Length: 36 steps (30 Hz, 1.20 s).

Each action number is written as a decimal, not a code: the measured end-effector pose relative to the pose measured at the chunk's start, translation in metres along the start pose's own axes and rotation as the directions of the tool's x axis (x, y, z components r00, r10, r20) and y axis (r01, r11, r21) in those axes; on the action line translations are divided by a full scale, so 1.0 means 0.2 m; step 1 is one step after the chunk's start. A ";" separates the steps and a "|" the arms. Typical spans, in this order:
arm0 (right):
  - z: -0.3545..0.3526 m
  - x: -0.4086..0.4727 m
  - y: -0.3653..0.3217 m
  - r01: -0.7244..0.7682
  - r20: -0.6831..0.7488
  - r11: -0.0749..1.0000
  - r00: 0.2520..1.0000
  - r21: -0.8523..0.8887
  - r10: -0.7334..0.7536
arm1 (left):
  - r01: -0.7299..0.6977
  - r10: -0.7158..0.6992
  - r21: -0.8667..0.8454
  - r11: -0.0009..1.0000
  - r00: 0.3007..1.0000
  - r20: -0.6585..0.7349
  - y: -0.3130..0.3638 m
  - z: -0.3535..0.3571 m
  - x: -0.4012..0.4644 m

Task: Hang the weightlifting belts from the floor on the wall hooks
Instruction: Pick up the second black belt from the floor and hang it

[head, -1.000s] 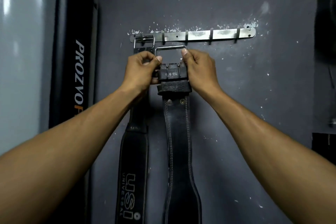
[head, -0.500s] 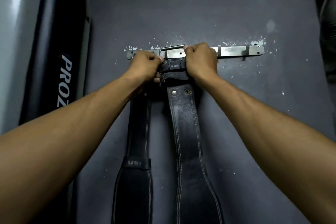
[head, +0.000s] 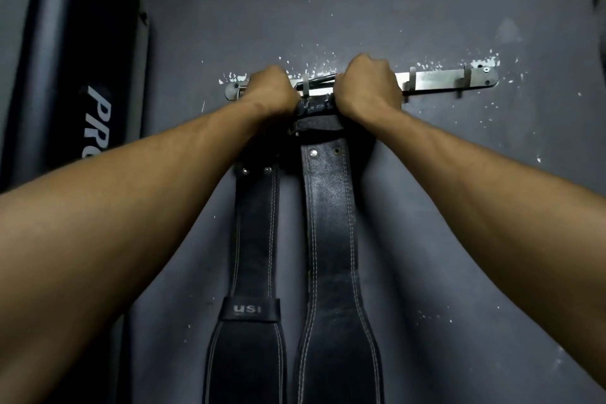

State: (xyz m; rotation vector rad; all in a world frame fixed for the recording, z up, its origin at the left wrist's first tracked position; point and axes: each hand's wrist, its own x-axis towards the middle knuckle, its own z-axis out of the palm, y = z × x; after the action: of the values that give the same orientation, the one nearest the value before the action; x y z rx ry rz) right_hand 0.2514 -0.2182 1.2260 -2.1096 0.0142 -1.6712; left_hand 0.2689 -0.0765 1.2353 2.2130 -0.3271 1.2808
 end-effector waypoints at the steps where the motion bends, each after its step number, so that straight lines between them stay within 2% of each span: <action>1: 0.00 -0.01 0.01 0.002 0.020 1.000 1.000 -0.012 -0.002 | -0.028 0.028 0.026 0.999 0.999 -0.021 0.00 0.01 -0.02; 4: 0.02 -0.05 0.05 -0.022 0.056 0.999 0.998 0.049 0.020 | -0.080 0.081 0.018 0.997 0.994 -0.075 -0.02 0.04 -0.10; 10: 0.09 -0.14 0.14 -0.080 0.105 0.942 0.993 0.326 0.048 | -0.159 0.145 -0.090 0.983 0.979 -0.145 -0.12 0.13 -0.29; 15: 0.10 -0.30 0.21 -0.177 0.141 0.814 0.983 0.554 0.118 | -0.206 0.189 -0.141 0.968 0.974 -0.125 -0.13 0.14 -0.44; 19: 0.07 -0.43 0.27 -0.282 0.223 0.724 0.958 0.629 0.180 | -0.253 0.233 -0.197 0.947 0.965 -0.120 -0.11 0.17 -0.58; 21: 0.04 -0.51 0.31 -0.314 0.254 0.727 0.947 0.610 0.196 | -0.222 0.206 -0.272 0.936 0.975 -0.087 -0.12 0.18 -0.66; 24: -0.01 -0.66 0.38 -0.351 0.300 0.791 0.928 0.502 0.222 | -0.195 0.197 -0.366 0.910 0.980 -0.033 -0.13 0.19 -0.84; 29: -0.13 -1.00 0.50 -0.466 0.448 0.795 0.850 0.388 0.279 | -0.017 0.105 -0.436 0.900 0.978 0.178 -0.22 0.16 -1.22; 33: -0.31 -1.31 0.57 -0.522 0.553 0.788 0.781 0.327 0.288 | 0.181 -0.019 -0.363 0.914 0.913 0.407 -0.31 0.11 -1.60; 36: -0.48 -1.54 0.62 -0.483 0.630 0.838 0.739 0.253 0.236 | 0.282 -0.128 -0.264 0.922 0.868 0.480 -0.34 0.08 -1.88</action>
State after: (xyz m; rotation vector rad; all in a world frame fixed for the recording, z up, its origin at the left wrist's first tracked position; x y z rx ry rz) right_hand 0.1136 -0.2766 0.9145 -2.0276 -0.0868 -0.6754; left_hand 0.1178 -0.0550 0.8841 2.1611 -0.4274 0.5300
